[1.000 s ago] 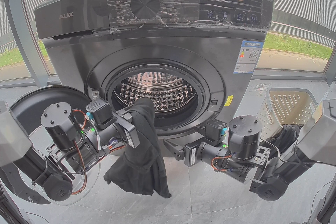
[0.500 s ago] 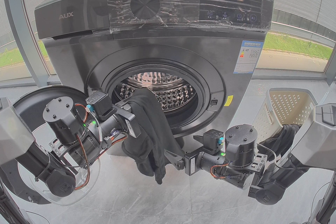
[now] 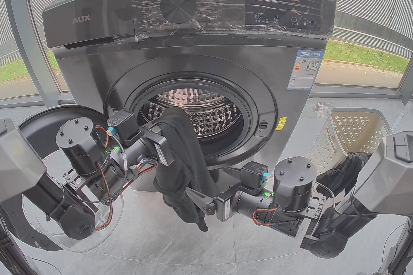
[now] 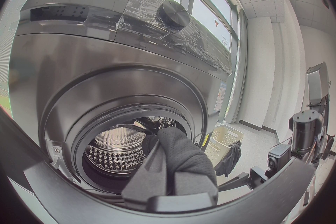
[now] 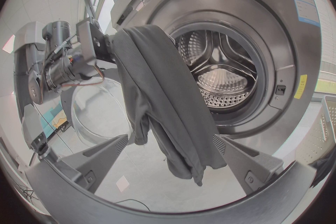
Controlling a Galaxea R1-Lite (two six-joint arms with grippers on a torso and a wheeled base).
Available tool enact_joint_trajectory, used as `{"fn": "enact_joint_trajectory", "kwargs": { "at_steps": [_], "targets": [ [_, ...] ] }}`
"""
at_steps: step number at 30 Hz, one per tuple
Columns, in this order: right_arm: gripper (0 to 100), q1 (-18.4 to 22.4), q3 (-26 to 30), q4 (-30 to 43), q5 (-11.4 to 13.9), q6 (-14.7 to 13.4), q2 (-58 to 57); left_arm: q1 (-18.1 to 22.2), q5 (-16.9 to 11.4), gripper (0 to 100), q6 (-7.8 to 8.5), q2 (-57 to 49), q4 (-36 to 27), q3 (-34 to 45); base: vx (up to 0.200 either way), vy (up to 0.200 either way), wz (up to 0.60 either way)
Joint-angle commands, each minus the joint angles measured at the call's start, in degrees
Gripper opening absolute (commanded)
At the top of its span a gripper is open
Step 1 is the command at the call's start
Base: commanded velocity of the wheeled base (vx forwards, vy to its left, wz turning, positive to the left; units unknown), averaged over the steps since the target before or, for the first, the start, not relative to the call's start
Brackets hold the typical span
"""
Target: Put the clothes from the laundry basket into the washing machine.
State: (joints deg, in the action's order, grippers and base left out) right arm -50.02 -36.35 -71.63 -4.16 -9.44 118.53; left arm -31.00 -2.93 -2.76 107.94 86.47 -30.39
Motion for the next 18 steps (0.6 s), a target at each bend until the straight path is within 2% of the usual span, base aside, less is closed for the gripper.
{"fn": "enact_joint_trajectory", "kwargs": {
  "at_steps": [1,7,9,16,17,18],
  "targets": [
    [100,-0.69,-1.35,-1.67,0.91,0.21,1.53,-0.11,-0.06,0,-0.06,0.35,0.02,0.07,0.000,0.000,0.00],
    [100,-0.26,-6.63,-1.84,0.73,1.44,4.43,-0.46,-0.15,0,0.03,0.43,0.02,0.33,0.000,0.000,0.00],
    [100,0.18,-10.58,-2.37,0.47,1.70,6.28,-0.64,-0.15,0,0.03,0.35,0.02,0.60,0.000,0.000,0.00],
    [100,0.36,-13.48,-4.75,0.11,1.79,8.03,-0.73,-0.24,0,0.03,0.43,0.02,0.86,0.000,0.000,0.00],
    [0,0.36,-13.48,-4.83,0.11,1.70,8.03,-0.73,-0.24,0,0.03,0.43,0.02,0.86,0.000,0.000,0.00],
    [0,0.36,-13.39,-4.83,0.03,1.70,8.03,-0.73,-0.24,0,-0.06,0.43,0.02,0.86,0.000,0.000,0.00]
  ]
}}
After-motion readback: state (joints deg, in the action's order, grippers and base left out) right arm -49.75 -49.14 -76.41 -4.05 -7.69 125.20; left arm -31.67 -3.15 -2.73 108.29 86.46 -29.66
